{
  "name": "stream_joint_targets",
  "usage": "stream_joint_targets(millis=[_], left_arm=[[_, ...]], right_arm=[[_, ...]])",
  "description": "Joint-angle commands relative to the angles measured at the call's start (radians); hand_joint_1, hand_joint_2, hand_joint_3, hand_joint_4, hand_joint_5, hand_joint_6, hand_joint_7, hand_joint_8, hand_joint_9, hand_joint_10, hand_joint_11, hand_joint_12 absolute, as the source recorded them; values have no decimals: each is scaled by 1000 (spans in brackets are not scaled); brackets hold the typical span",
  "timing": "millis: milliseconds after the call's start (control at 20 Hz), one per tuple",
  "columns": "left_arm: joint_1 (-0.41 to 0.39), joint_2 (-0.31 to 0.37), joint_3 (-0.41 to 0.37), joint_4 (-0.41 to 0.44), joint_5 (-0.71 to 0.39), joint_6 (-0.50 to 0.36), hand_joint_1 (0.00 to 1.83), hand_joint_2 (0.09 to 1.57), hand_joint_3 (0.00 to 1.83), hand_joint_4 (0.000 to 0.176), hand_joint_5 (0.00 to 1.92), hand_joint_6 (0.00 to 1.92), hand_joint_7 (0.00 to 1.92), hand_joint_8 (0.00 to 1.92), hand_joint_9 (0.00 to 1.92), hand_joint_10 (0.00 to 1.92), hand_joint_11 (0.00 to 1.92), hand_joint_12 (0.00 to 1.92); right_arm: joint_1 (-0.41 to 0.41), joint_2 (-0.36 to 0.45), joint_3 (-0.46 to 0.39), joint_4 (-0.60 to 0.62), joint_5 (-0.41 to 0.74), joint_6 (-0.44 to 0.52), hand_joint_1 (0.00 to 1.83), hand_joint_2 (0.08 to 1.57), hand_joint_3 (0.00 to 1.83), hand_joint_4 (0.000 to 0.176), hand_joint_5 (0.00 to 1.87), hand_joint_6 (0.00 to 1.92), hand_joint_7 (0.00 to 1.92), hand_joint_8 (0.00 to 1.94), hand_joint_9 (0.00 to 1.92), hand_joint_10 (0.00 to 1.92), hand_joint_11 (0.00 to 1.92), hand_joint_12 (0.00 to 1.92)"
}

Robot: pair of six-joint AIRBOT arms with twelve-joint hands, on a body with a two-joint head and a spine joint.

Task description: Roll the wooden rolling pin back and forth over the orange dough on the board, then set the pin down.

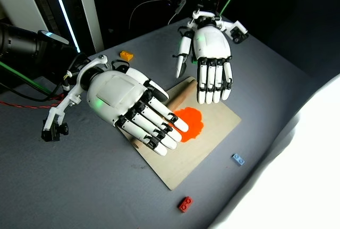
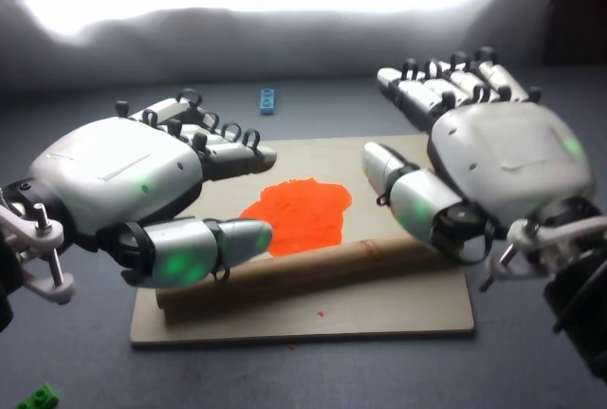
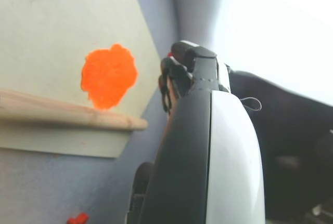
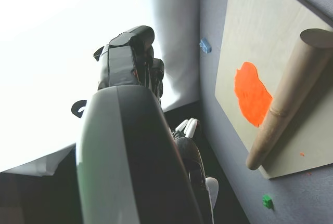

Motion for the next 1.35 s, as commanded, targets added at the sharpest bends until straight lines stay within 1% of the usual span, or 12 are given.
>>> stream_joint_targets(millis=[0, 150, 300, 350, 400, 450, 500, 550, 750, 850, 1100, 1300], left_arm=[[-25, 13, -12, 20, -61, 5, 0, 1380, 0, 0, 389, 12, 460, 10, 407, 9, 0, 841], [-92, 43, -50, 81, 59, -1, 12, 1418, 4, 0, 489, 28, 605, 38, 521, 43, 0, 1036], [-131, 77, -85, 120, 88, -30, 14, 1421, 5, 0, 495, 28, 617, 39, 530, 45, 0, 1051], [-144, 91, -96, 120, 99, -28, 147, 1420, 1, 0, 605, 61, 718, 82, 651, 126, 86, 1217], [-156, 99, -102, 123, 110, -27, 202, 1459, 13, 0, 728, 335, 767, 488, 638, 754, 239, 1485], [-177, 107, -108, 132, 137, -27, 202, 1459, 13, 0, 728, 335, 767, 488, 638, 754, 239, 1485], [-200, 116, -114, 154, 166, -34, 198, 1500, 7, 0, 663, 905, 676, 1136, 567, 1374, 325, 1742], [-222, 125, -118, 203, 191, -66, 210, 1508, 2, 0, 720, 1054, 723, 1306, 632, 1518, 405, 1832], [-265, 138, -129, 228, 216, -89, 216, 1530, 3, 0, 748, 1495, 858, 1597, 769, 1782, 574, 1921], [-279, 136, -132, 228, 217, -89, 271, 1529, 0, 0, 756, 1533, 889, 1663, 824, 1871, 666, 1921], [-304, 135, -139, 228, 221, -98, 301, 1526, 0, 0, 765, 1702, 920, 1730, 890, 1863, 679, 1921], [-326, 135, -135, 228, 230, -99, 256, 1529, 2, 0, 826, 1759, 967, 1775, 924, 1883, 725, 1921]], right_arm=[[21, 15, -6, -92, -68, 9, 70, 1386, 0, 0, 311, 15, 337, 7, 235, 122, 0, 738], [49, 54, -21, -94, -63, 18, 102, 1368, 0, 0, 432, 74, 476, 50, 332, 193, 0, 947], [58, 81, -22, -146, -52, 44, 102, 1364, 0, 0, 436, 103, 500, 38, 310, 283, 0, 972], [64, 84, -22, -150, -42, 54, 109, 1359, 0, 0, 472, 411, 606, 316, 313, 790, 0, 1257], [70, 85, -22, -150, -36, 57, 173, 1369, 1, 0, 513, 946, 620, 990, 412, 1319, 129, 1709], [75, 88, -22, -150, -28, 62, 173, 1369, 1, 0, 513, 946, 620, 990, 412, 1319, 129, 1709], [81, 90, -22, -150, -21, 69, 181, 1388, 5, 0, 518, 1329, 613, 1445, 463, 1695, 283, 1913], [85, 91, -22, -150, -15, 74, 146, 1414, 9, 0, 566, 1429, 655, 1535, 504, 1800, 397, 1921], [98, 93, -22, -150, -8, 94, 296, 1427, 3, 0, 748, 1561, 893, 1587, 747, 1787, 656, 1921], [103, 97, -22, -150, 13, 99, 226, 1466, 12, 0, 792, 1626, 952, 1643, 838, 1891, 783, 1921], [112, 124, -22, -150, 103, 116, 374, 1496, 9, 0, 790, 1800, 982, 1764, 946, 1921, 904, 1921], [133, 165, -22, -151, 244, 168, 420, 1526, 10, 0, 838, 1801, 1044, 1834, 1048, 1921, 1005, 1921]])
